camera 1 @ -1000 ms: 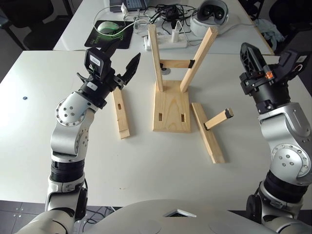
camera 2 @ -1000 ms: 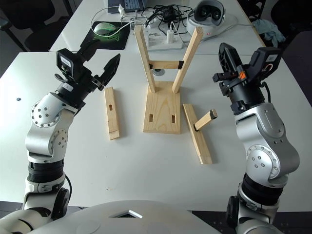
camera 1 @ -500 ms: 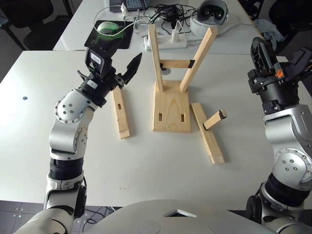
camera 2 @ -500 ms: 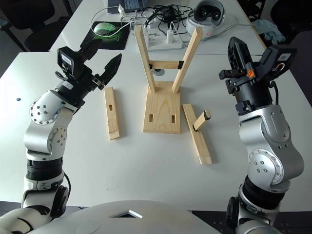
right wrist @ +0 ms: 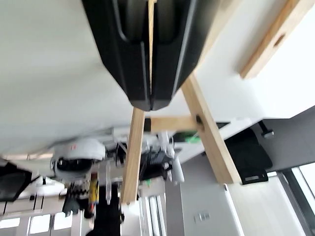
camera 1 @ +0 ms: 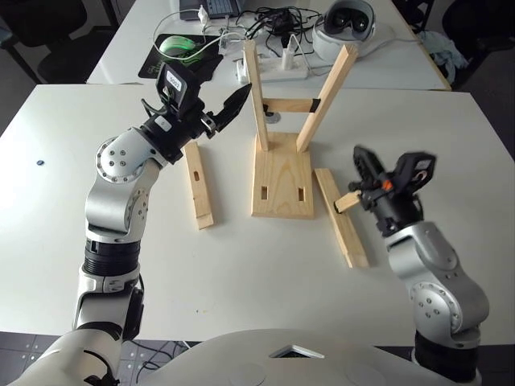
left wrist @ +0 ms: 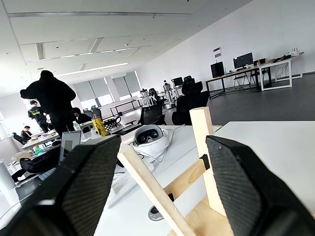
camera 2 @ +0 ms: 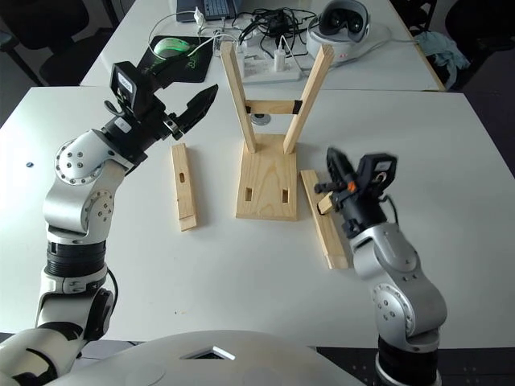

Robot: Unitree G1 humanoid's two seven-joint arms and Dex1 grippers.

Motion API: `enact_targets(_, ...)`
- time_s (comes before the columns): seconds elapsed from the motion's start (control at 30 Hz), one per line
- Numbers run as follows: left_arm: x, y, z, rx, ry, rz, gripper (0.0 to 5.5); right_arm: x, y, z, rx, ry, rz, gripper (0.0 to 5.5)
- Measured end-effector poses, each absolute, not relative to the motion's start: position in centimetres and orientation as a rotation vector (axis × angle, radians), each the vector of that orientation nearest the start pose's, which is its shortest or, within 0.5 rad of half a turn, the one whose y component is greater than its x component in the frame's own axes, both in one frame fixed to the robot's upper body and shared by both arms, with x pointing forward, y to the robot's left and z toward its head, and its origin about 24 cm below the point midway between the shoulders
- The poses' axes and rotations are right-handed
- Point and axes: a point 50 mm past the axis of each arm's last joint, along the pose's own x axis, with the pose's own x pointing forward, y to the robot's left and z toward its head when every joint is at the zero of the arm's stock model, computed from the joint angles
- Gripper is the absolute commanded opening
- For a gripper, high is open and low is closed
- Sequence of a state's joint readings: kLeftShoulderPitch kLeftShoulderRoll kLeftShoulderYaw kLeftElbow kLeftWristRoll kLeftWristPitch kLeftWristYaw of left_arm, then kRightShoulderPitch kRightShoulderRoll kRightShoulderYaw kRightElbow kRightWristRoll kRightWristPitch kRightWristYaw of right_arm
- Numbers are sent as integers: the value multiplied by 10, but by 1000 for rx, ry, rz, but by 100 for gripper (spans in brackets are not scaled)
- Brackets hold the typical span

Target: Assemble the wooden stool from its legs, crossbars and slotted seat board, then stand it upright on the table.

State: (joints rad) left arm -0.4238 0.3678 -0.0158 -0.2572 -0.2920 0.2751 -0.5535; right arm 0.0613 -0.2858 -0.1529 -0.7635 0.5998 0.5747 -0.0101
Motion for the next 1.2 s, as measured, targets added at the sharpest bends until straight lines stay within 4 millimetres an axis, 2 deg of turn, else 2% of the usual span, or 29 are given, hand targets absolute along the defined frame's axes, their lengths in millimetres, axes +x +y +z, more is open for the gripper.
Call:
enact_targets(0.07, 287, 138, 190, 202, -341, -723, 320, 214, -177, 175, 172, -215, 211, 2)
enact_targets(0.2, 283, 139, 187, 193, -342, -697, 320, 222, -186, 197, 155, -311, 183, 2)
enact_targets(0.3, 281, 140, 189, 192, -350, -680, 320, 225, -191, 198, 138, -303, 180, 2)
enact_targets(0.37, 280, 142, 189, 190, -355, -660, 320, 225, -196, 193, 131, -267, 203, 2)
enact_targets(0.53, 274, 148, 184, 194, -349, -601, 320, 226, -218, 160, 102, -54, 283, 2)
enact_targets(0.67, 270, 150, 182, 187, -350, -568, 320, 234, -246, 146, -10, 76, 283, 2)
enact_targets(0.77, 268, 151, 182, 185, -354, -548, 320, 239, -264, 135, -92, 152, 264, 42)
enact_targets(0.87, 267, 153, 182, 183, -354, -531, 320, 236, -277, 116, -223, 326, 306, 85)
enact_targets(1.03, 259, 160, 179, 185, -356, -462, 320, 227, -274, 100, -249, 577, 495, 144)
enact_targets(1.2, 251, 164, 172, 171, -342, -404, 320, 224, -269, 100, -239, 656, 561, 221)
